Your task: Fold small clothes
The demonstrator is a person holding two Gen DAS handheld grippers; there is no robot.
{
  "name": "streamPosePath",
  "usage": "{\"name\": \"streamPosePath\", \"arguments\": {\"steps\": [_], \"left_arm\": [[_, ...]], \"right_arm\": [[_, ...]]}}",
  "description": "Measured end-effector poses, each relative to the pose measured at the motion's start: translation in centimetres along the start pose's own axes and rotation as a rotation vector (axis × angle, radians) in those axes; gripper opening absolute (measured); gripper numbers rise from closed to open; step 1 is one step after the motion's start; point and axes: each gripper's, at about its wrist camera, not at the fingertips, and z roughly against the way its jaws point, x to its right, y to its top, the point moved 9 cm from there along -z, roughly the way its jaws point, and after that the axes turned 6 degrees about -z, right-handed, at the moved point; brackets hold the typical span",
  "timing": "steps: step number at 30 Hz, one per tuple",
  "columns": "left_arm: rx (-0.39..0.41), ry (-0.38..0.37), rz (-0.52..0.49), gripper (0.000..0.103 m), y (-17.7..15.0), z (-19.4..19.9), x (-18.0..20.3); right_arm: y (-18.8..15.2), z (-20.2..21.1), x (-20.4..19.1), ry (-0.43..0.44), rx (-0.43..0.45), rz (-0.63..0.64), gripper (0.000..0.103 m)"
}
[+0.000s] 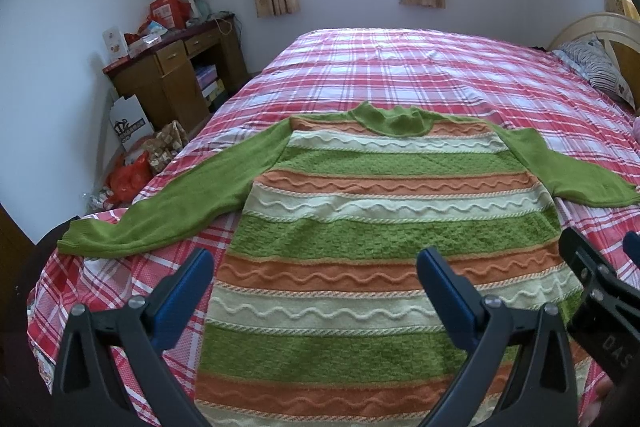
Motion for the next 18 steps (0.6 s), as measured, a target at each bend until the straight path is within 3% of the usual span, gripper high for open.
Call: {"name": "streamPosePath", "arguments": {"steps": [18], "left_arm": [[-0.005, 0.0, 0.003, 0.103, 0.04, 0.0, 0.12]], "right_arm": [[-0.11, 0.11, -0.33, 0.0, 0.0, 0.006, 0.102]]}}
